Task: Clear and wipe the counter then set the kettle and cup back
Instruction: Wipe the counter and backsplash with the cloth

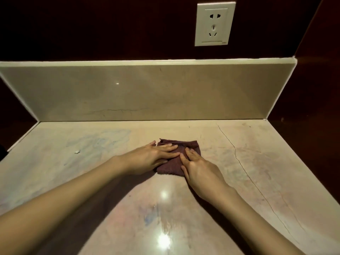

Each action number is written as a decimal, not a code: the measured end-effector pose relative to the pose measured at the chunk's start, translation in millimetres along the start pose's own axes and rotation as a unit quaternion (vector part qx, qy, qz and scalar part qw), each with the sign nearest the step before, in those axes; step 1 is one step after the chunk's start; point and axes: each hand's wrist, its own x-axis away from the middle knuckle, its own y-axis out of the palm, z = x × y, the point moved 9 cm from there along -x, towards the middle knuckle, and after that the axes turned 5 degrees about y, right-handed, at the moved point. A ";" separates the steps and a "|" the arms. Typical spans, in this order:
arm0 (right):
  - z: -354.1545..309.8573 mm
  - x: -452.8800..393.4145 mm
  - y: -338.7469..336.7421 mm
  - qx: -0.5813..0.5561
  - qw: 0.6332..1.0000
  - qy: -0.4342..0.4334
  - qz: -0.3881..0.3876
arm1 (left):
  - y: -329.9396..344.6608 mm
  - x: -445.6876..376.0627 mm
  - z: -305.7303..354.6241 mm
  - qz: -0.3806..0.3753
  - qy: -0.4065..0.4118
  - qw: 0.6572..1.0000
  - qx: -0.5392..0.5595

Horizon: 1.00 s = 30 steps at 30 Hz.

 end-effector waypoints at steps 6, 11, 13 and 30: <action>12.7 -76.4 -1.1 0.038 0.999 0.012 -0.027 | -26.6 -44.7 -53.1 0.004 0.001 1.000 -0.012; 20.7 -117.1 -0.5 0.040 0.999 0.029 -0.022 | -36.3 -68.8 -89.0 0.017 0.009 1.000 -0.014; 22.6 -125.9 1.1 0.032 0.999 0.036 -0.022 | -36.3 -71.8 -93.5 0.025 0.012 1.000 0.000; -13.2 -34.4 6.9 -0.003 0.999 0.033 -0.011 | -9.3 -0.7 -33.1 0.049 0.032 0.998 0.026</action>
